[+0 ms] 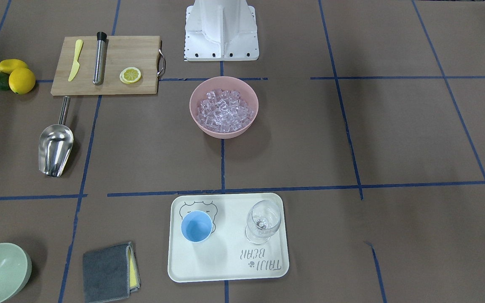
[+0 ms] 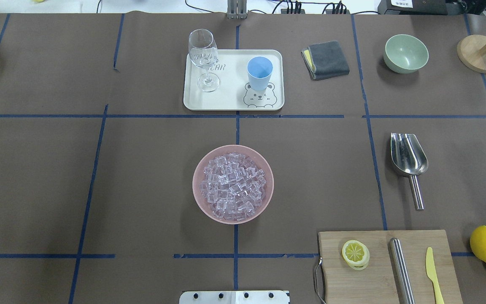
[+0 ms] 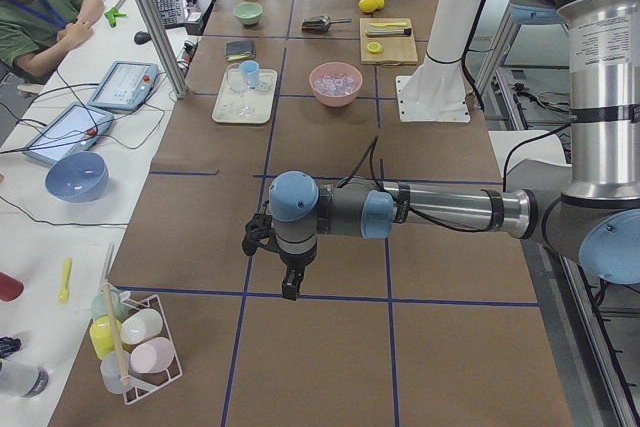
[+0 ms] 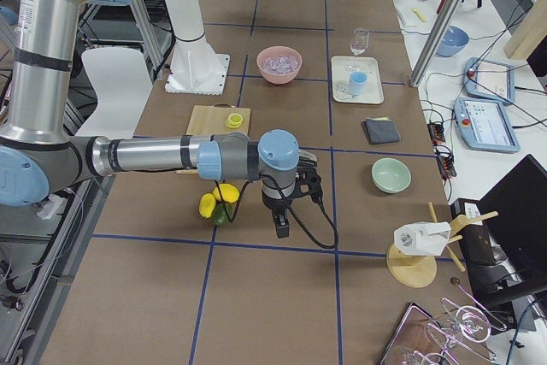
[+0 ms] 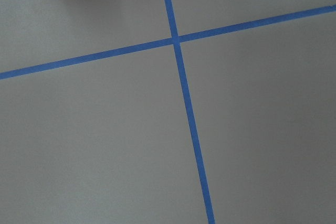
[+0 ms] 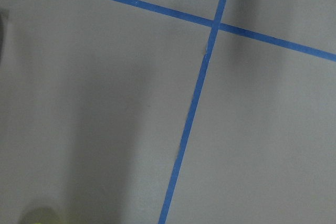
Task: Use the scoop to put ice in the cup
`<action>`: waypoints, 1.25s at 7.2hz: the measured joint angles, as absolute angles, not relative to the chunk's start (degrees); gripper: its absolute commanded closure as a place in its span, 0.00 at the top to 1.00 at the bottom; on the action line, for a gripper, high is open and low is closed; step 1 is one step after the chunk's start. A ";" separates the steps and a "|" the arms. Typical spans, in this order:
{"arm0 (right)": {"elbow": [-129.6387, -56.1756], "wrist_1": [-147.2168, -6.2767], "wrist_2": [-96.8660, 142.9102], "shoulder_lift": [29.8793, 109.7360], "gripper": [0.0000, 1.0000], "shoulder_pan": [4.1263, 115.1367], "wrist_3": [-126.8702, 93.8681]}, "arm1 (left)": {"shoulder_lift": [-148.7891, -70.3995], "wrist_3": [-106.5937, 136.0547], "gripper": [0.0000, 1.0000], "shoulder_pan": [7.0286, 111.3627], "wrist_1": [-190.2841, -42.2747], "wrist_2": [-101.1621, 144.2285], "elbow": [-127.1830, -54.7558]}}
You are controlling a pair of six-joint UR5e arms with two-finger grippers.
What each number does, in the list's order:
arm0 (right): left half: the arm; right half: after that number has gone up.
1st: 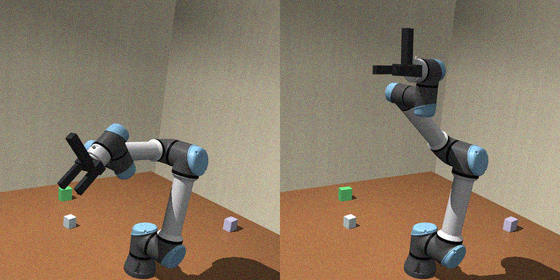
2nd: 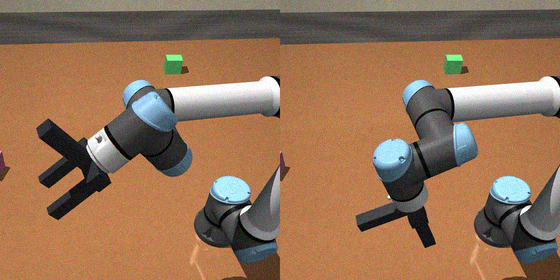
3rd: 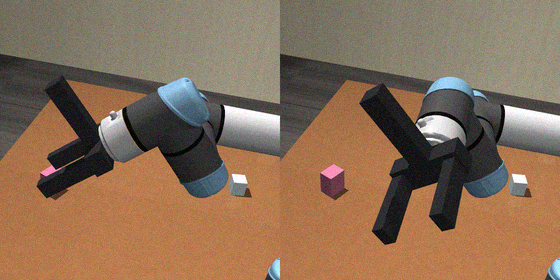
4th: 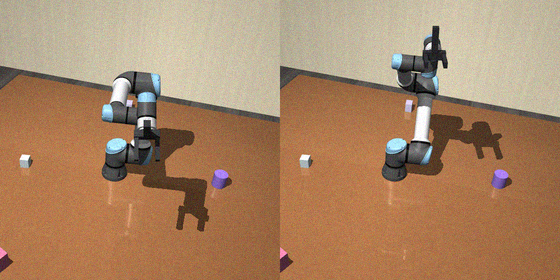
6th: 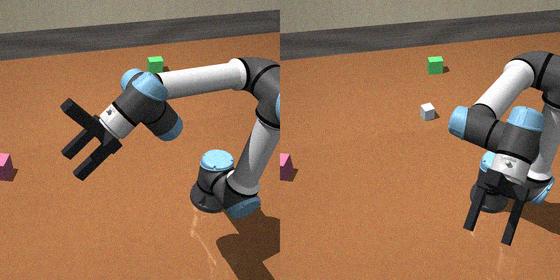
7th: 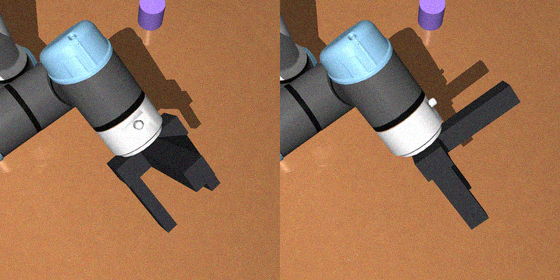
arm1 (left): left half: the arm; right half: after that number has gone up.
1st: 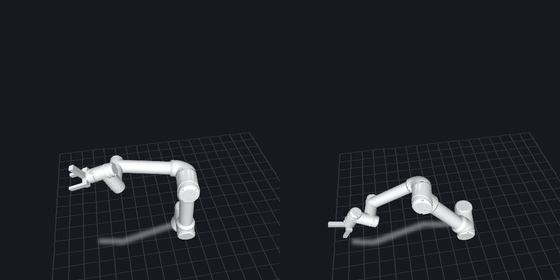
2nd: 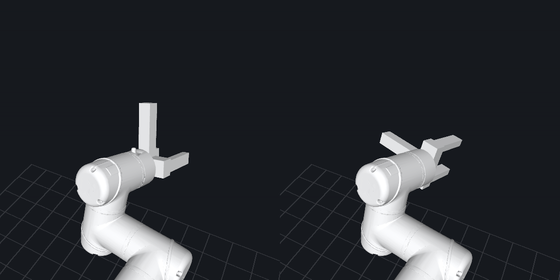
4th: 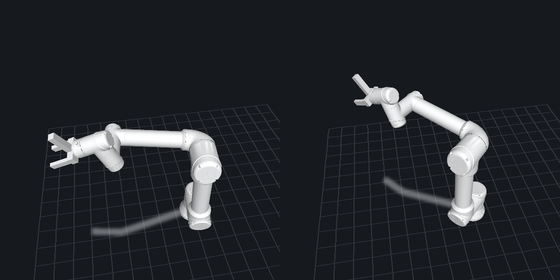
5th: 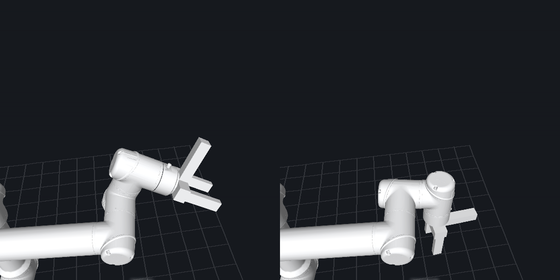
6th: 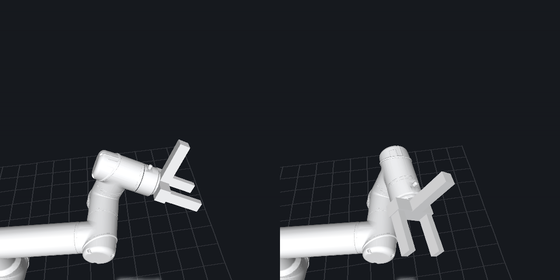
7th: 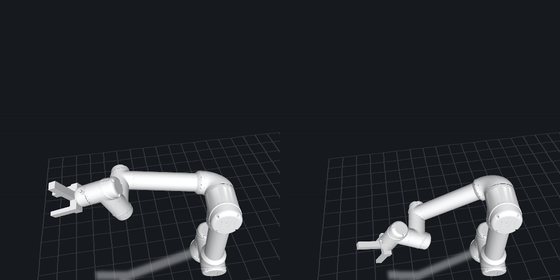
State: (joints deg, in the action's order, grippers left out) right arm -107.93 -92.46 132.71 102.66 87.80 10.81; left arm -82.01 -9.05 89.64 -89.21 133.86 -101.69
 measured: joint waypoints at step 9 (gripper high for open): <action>-109.13 -92.46 132.57 101.49 1.00 87.83 10.24 | -82.18 -9.23 1.00 89.54 -89.40 133.88 -102.07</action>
